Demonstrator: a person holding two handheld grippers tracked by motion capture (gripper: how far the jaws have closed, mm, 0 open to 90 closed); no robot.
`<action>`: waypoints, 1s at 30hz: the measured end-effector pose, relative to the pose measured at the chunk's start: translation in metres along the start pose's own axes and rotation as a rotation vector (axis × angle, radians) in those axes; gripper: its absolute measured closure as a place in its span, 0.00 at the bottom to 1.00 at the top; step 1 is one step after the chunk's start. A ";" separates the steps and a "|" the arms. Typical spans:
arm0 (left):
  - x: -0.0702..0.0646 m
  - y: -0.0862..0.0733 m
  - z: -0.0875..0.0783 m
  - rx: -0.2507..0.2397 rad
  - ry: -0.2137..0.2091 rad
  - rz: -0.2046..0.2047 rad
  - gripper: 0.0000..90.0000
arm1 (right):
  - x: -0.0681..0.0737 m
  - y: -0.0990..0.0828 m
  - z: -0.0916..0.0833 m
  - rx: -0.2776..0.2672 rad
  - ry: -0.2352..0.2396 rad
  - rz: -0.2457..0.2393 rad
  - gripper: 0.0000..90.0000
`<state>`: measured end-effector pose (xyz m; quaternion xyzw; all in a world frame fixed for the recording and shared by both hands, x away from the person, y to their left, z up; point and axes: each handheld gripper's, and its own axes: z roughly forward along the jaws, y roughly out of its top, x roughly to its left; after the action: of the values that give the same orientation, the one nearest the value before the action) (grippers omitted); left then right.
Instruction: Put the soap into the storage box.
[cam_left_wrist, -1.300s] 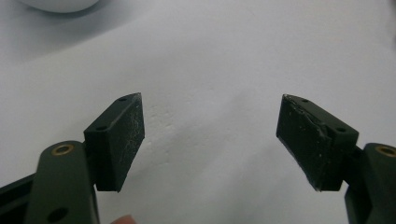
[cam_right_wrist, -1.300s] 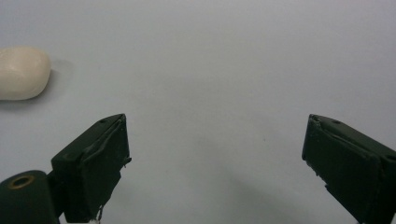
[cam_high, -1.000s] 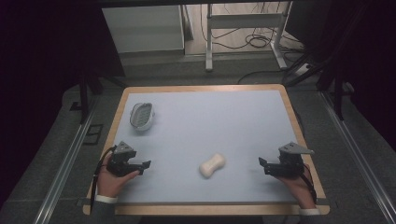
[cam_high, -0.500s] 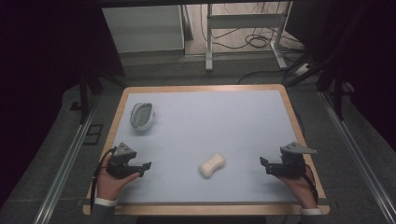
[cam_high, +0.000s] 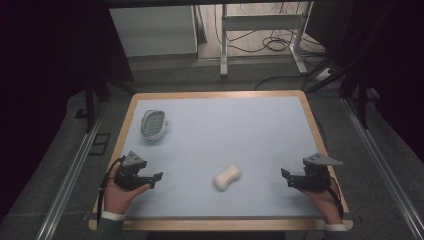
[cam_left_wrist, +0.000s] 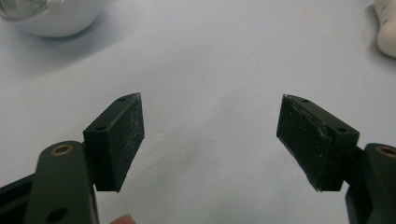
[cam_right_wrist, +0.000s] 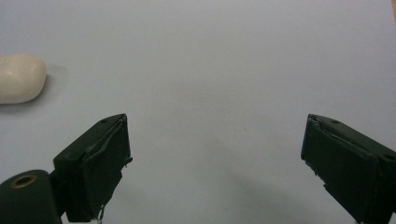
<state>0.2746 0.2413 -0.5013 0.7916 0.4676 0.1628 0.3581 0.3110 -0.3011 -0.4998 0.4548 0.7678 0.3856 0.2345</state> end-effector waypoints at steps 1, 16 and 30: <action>-0.001 0.002 -0.003 -0.007 0.000 0.001 0.26 | 0.000 0.001 0.000 0.001 -0.005 0.001 0.09; -0.010 0.022 -0.013 -0.004 -0.004 0.018 0.26 | -0.001 0.000 -0.002 0.005 -0.010 0.003 0.09; -0.024 0.038 -0.010 0.010 -0.016 0.059 0.26 | -0.003 -0.001 -0.002 0.013 -0.012 -0.004 0.09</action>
<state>0.2805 0.2134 -0.4649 0.8079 0.4422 0.1648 0.3530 0.3107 -0.3043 -0.4991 0.4570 0.7698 0.3775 0.2368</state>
